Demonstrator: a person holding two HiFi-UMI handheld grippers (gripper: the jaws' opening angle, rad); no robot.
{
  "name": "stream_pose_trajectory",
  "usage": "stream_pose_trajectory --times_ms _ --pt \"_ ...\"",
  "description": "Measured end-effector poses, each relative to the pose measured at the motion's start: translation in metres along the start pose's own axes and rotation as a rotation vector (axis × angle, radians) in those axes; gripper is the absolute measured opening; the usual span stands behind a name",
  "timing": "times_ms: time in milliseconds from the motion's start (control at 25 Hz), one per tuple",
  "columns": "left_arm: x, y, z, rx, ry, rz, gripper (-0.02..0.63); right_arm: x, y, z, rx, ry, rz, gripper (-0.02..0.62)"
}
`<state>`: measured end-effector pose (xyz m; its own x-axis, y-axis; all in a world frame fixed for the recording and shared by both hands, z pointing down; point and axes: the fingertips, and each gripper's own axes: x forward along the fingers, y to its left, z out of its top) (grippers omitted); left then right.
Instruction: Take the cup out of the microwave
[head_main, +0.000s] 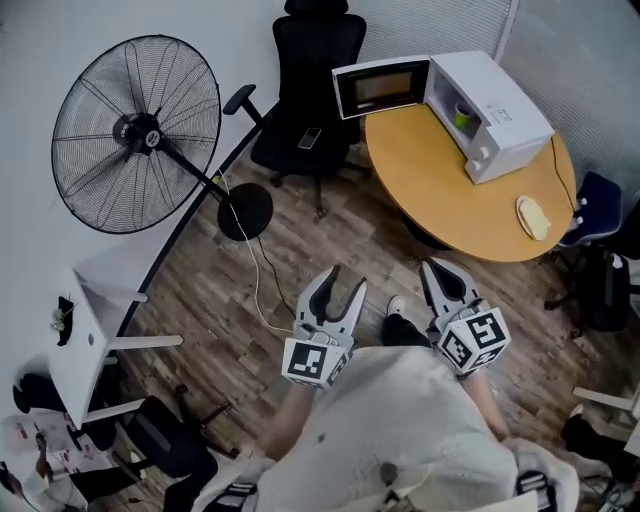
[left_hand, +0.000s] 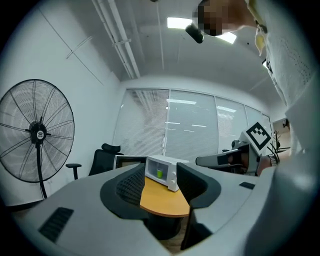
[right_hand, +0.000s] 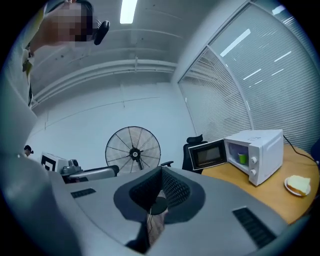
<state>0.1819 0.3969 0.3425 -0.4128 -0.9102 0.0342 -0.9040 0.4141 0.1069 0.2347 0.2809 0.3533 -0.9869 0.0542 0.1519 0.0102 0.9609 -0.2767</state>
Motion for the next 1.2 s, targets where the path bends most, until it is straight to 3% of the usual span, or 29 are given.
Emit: stream_pose_trajectory --times_ms 480,760,1200 --pt "0.135 0.002 0.0 -0.017 -0.002 0.086 0.212 0.056 -0.133 0.035 -0.001 0.033 0.036 0.008" --pt "0.17 0.007 0.005 -0.006 -0.003 0.114 0.212 0.079 -0.157 0.055 -0.019 0.013 0.081 0.008" --pt "0.227 -0.001 0.013 0.016 0.012 0.035 0.212 0.079 -0.198 0.061 0.029 0.01 0.009 0.008"
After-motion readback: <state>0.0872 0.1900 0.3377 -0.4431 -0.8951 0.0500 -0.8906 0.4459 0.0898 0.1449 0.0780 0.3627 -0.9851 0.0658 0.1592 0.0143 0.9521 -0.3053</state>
